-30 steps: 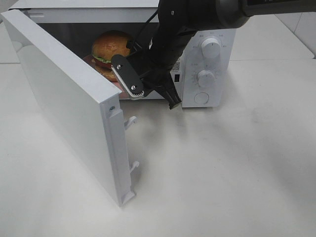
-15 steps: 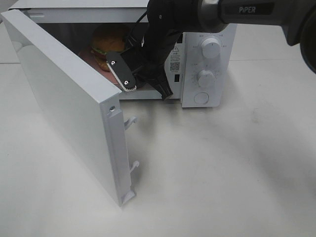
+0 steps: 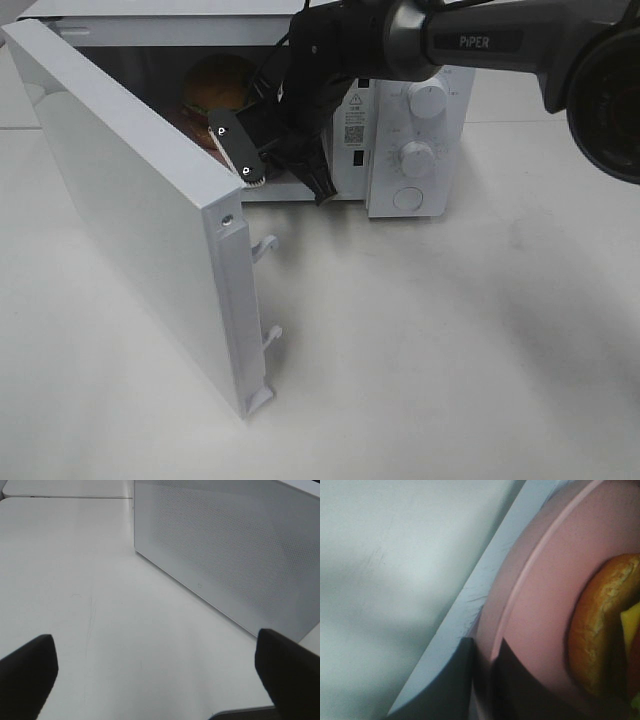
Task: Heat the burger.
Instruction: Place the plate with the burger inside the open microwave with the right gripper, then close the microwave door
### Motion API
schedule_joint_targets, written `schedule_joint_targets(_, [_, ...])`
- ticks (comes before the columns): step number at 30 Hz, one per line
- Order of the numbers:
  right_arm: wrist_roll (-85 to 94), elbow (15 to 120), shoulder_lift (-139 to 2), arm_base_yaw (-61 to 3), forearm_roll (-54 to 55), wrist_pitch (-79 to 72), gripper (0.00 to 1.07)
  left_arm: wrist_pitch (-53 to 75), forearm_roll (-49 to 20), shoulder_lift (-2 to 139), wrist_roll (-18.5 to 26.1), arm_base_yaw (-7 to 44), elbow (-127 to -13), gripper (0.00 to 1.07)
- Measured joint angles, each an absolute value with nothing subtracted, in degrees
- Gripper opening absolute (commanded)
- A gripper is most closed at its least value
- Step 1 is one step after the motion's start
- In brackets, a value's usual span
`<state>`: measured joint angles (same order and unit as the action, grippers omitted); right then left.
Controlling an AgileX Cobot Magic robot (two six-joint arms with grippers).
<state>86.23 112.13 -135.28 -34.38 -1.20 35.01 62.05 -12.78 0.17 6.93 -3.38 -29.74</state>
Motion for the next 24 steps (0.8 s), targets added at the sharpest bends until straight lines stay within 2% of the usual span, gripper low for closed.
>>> schedule_joint_targets(1, [86.06, 112.24, -135.28, -34.38, -1.15, 34.21, 0.22, 62.05, -12.78, 0.17, 6.93, -3.38, -29.74, 1.0])
schedule_joint_targets(2, [86.06, 112.24, -135.28, -34.38, -1.15, 34.21, 0.22, 62.05, -12.78, 0.17, 6.93, -3.38, -29.74, 1.0])
schedule_joint_targets(3, [85.37, 112.36, -135.28, -34.38, -1.15, 33.4, 0.29, 62.05, -12.78, 0.17, 6.93, -3.38, -29.74, 1.0])
schedule_joint_targets(4, [85.37, 112.36, -135.28, -34.38, -1.15, 33.4, 0.29, 62.05, -12.78, 0.17, 6.93, -3.38, -29.74, 1.0])
schedule_joint_targets(6, [84.05, 112.36, -135.28, -34.38, -1.09, 33.06, 0.39, 62.05, -12.78, 0.17, 6.93, -3.38, -29.74, 1.0])
schedule_joint_targets(7, [84.05, 112.36, -135.28, -34.38, -1.09, 33.06, 0.39, 62.05, -12.78, 0.17, 6.93, -3.38, -29.74, 1.0])
schedule_joint_targets(9, [83.37, 112.36, -135.28, -34.38, -1.03, 33.35, 0.46, 62.05, -12.78, 0.17, 6.93, -3.38, -29.74, 1.0])
schedule_joint_targets(18, [83.48, 111.44, -134.59, -34.38, 5.16, 35.98, 0.57, 62.05, -12.78, 0.17, 6.93, -3.38, -29.74, 1.0])
schedule_joint_targets(24, [83.88, 105.65, -130.46, -34.38, 5.96, 33.12, 0.7, 62.05, -12.78, 0.17, 6.93, -3.38, -29.74, 1.0])
